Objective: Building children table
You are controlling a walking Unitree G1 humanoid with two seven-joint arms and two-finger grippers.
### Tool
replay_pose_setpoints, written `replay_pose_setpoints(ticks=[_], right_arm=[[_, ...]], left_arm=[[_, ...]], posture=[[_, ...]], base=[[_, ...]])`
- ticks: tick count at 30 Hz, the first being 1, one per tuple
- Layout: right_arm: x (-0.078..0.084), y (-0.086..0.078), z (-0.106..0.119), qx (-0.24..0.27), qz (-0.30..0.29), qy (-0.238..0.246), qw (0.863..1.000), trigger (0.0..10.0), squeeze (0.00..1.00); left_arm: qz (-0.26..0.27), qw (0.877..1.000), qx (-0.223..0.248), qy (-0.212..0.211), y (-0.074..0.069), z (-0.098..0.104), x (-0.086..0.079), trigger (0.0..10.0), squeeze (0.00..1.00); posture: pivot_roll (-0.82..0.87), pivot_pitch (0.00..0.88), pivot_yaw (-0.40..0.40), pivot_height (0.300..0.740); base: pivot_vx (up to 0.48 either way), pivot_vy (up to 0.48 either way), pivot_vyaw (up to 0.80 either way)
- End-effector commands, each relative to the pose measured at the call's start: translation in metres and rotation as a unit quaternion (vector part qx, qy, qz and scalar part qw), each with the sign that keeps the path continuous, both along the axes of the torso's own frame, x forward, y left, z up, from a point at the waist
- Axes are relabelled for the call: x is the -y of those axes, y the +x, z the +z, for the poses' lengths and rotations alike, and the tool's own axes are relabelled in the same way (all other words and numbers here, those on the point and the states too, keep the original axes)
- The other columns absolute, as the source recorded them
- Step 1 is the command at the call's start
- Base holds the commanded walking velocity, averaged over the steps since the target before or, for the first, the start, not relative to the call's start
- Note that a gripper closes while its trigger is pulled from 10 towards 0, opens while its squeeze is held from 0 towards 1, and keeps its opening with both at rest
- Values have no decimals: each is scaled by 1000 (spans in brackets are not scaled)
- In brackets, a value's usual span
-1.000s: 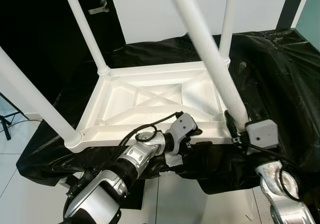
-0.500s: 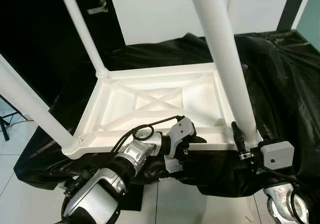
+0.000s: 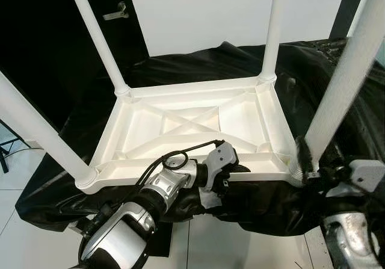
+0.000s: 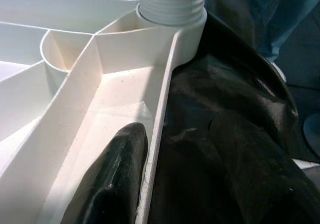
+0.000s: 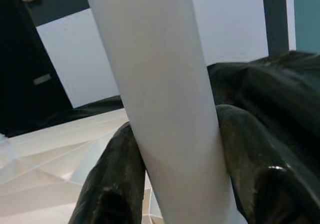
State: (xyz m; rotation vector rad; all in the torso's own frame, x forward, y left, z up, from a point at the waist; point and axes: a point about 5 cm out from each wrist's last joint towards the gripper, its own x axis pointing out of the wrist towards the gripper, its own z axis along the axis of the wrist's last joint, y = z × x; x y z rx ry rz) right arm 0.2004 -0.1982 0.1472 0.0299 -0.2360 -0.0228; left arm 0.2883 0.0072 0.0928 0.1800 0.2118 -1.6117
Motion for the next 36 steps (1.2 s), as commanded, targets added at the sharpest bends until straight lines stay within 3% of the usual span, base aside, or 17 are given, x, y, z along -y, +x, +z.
replay_pose_setpoints(ticks=[1, 10, 15, 20, 24, 27, 33, 36], right_arm=[[0, 1, -28, -95, 10, 54, 994, 10000, 0], [-10, 9, -13, -119, 81, 77, 987, 10000, 0], [-20, 11, -4, -147, 137, 36, 979, 10000, 0], [-22, 11, -8, -146, 115, 23, 982, 10000, 0], [-23, 17, -30, -146, 19, 28, 989, 10000, 0], [-26, 19, -38, -136, 2, 9, 991, 10000, 0], [-30, 27, -38, -105, -24, -6, 994, 10000, 0], [-33, 38, -35, -84, -63, -6, 994, 10000, 0]], left_arm=[[-70, 997, -33, 27, -12, -12, -3, 10000, 0], [-68, 997, -33, 27, -12, -13, -4, 10000, 0], [-67, 997, -31, 25, -12, -13, -2, 10000, 0], [-64, 997, -31, 22, -11, -13, -1, 10000, 0], [-64, 997, -31, 20, -13, -14, 1, 10000, 0], [-64, 997, -31, 18, -13, -13, 2, 10000, 0], [-59, 998, -34, 15, -13, -14, 0, 10000, 0], [-54, 998, -37, 15, -13, -16, -3, 10000, 0]], posture=[[-272, 11, 121, 740], [-273, 9, 116, 740], [-274, 7, 106, 740], [-273, 9, 104, 740], [-265, 17, 103, 740], [-251, 20, 103, 740], [-220, 29, 103, 740], [-187, 35, 105, 740]], base=[[0, 0, 0], [0, 0, 0], [0, 0, 0], [0, 0, 0], [0, 0, 0], [0, 0, 0], [0, 0, 0], [0, 0, 0]])
